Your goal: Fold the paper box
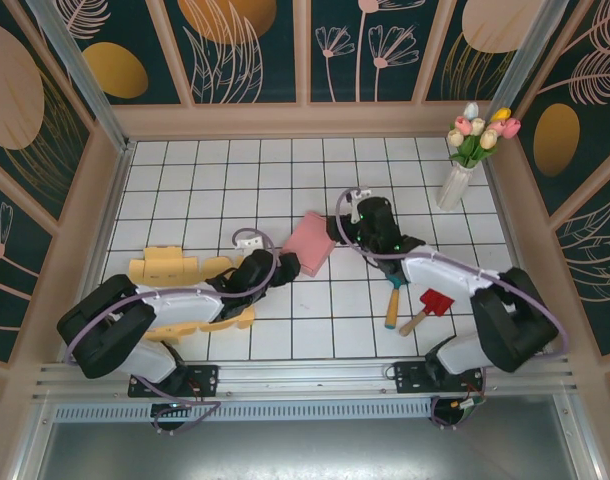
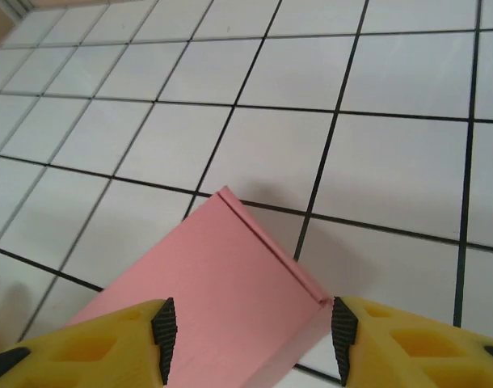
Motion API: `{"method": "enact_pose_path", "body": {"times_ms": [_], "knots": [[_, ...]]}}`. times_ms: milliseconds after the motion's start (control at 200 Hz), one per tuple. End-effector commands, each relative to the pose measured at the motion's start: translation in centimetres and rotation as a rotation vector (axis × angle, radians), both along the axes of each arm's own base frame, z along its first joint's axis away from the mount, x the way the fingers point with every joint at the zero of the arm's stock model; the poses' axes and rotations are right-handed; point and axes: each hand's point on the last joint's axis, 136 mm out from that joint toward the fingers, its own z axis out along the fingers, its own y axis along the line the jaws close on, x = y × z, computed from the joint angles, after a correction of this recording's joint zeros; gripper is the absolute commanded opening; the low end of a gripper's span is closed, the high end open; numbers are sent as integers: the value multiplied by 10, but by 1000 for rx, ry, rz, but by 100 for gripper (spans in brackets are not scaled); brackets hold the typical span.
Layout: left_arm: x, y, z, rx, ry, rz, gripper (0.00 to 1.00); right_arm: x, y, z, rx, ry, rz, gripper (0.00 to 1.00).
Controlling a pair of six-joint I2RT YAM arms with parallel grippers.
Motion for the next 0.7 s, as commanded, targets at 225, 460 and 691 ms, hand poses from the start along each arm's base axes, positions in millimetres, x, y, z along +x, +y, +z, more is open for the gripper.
{"method": "enact_pose_path", "body": {"times_ms": [225,460,691], "knots": [[13,-26,20,-134,-43,-9,88,27,20,-36,-22,72,206,58],[24,-39,1,-111,-14,-8,88,31,22,-56,-44,132,225,58],[38,-53,-12,-59,-1,-13,87,28,24,-77,-35,191,242,58]]}}
